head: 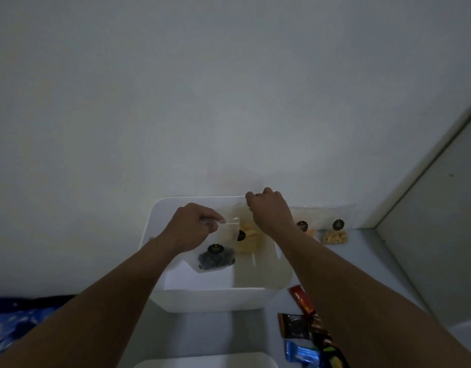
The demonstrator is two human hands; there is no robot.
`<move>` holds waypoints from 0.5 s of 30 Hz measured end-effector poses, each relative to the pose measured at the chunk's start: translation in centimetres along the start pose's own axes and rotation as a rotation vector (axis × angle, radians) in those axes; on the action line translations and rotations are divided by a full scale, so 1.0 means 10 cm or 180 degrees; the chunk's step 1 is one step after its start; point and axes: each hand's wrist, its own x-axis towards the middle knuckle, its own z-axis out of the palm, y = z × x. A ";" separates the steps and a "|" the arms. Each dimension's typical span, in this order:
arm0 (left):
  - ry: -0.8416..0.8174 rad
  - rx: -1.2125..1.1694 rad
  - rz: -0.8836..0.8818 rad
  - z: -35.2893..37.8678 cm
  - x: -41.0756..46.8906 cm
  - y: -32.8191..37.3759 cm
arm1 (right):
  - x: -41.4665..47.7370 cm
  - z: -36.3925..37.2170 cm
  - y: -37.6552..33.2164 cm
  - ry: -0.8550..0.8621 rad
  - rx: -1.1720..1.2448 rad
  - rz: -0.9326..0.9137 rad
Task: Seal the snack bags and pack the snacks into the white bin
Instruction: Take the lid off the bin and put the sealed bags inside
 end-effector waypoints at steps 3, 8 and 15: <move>-0.0051 0.0043 -0.0006 0.03 0.01 0.00 | 0.00 0.00 0.00 -0.0102 0.0056 0.0043; -0.0125 0.0157 0.0058 0.20 0.08 0.07 | -0.19 -0.04 0.15 0.0038 0.0480 0.0288; -0.0100 0.0263 0.0084 0.50 0.33 0.14 | -0.70 -0.04 0.18 -0.0712 0.1895 0.0943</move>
